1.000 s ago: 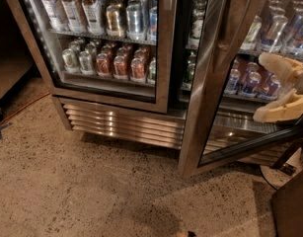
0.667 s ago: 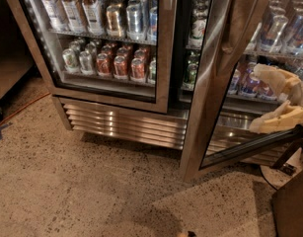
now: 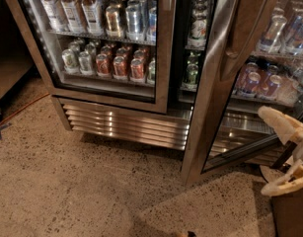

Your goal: Open right fridge door

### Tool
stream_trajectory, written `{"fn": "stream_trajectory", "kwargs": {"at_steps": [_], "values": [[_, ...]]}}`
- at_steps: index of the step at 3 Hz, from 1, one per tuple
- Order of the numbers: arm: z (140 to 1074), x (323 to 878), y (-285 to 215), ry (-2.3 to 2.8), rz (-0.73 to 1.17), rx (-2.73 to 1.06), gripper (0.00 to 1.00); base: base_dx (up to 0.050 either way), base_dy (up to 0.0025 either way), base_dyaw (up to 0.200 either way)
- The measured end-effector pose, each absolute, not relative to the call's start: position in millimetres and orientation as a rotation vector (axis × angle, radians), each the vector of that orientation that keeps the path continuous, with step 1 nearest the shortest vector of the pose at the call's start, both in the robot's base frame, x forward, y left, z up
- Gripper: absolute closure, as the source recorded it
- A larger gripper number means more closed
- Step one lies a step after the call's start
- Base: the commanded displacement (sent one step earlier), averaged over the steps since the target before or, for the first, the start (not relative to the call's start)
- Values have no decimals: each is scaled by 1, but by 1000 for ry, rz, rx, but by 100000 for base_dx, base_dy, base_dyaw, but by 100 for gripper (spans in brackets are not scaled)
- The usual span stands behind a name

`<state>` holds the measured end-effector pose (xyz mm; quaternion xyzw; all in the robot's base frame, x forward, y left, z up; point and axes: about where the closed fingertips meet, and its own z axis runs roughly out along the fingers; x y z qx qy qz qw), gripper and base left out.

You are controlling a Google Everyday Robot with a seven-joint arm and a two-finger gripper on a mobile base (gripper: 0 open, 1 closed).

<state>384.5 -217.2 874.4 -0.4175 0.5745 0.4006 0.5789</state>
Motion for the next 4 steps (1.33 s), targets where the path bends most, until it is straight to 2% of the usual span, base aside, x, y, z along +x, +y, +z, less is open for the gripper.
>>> {"fn": "stream_trajectory", "kwargs": {"at_steps": [4], "values": [[873, 381, -218, 1342, 934, -976, 0, -4998, -4, 27]]}}
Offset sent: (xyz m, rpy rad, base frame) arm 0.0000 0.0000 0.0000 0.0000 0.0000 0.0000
